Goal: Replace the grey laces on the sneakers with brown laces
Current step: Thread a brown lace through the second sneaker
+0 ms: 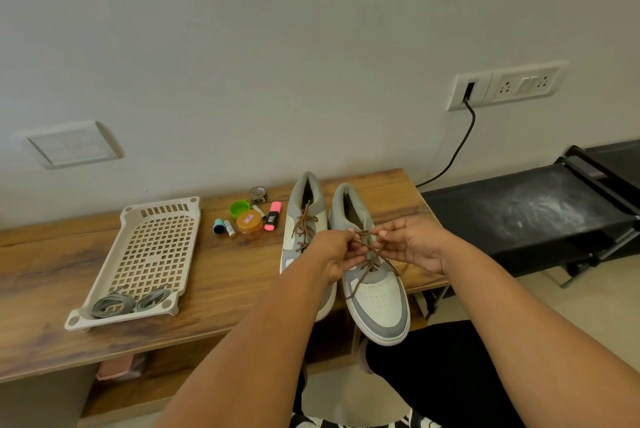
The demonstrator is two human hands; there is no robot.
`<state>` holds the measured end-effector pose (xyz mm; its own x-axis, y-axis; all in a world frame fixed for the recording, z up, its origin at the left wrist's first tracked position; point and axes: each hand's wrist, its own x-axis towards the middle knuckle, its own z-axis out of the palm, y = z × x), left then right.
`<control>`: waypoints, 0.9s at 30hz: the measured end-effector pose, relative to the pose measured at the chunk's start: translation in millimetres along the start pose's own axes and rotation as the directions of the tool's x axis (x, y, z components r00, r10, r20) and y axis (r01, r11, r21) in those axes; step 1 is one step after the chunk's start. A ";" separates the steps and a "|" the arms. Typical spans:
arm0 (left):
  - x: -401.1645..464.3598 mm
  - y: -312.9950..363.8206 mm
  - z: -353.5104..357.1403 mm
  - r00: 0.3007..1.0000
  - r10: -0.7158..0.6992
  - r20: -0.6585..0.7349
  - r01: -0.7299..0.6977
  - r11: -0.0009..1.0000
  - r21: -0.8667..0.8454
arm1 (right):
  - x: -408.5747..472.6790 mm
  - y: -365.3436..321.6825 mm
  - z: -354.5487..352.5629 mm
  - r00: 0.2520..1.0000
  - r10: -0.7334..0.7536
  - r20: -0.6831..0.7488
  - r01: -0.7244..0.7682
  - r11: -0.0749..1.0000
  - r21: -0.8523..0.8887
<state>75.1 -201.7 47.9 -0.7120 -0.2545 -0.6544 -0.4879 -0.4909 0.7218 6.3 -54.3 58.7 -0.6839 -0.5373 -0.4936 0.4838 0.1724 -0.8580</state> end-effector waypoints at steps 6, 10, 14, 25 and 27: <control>-2.2 1.5 6.2 0.999 -0.036 0.033 0.043 0.976 -0.214 | -0.5 -10.1 -14.0 0.989 -0.042 -0.139 0.029 0.995 -0.095; -1.1 1.2 7.0 0.999 0.034 -0.033 -0.037 0.996 -0.080 | -9.6 -16.3 -28.1 0.960 -0.271 -0.073 0.126 0.649 -0.750; -3.8 -2.3 3.0 0.935 0.354 0.000 -0.314 0.828 0.465 | -10.2 -19.9 -16.5 0.941 -0.336 0.049 0.241 0.561 -0.792; 20.4 -15.7 -8.1 0.310 0.866 0.393 -0.451 -0.229 0.862 | 19.7 -10.0 5.2 0.837 -0.539 0.098 0.329 0.351 -0.877; 23.3 -15.0 -8.8 0.269 0.866 0.422 -0.474 -0.262 0.841 | 25.0 -6.5 7.7 0.848 -0.521 0.103 0.318 0.343 -0.884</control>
<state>70.3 -207.6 19.9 -0.8268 -0.1422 0.5443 0.0409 0.9498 0.3102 -9.7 -75.2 53.0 -0.7755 -0.6299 0.0429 -0.5341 0.6183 -0.5765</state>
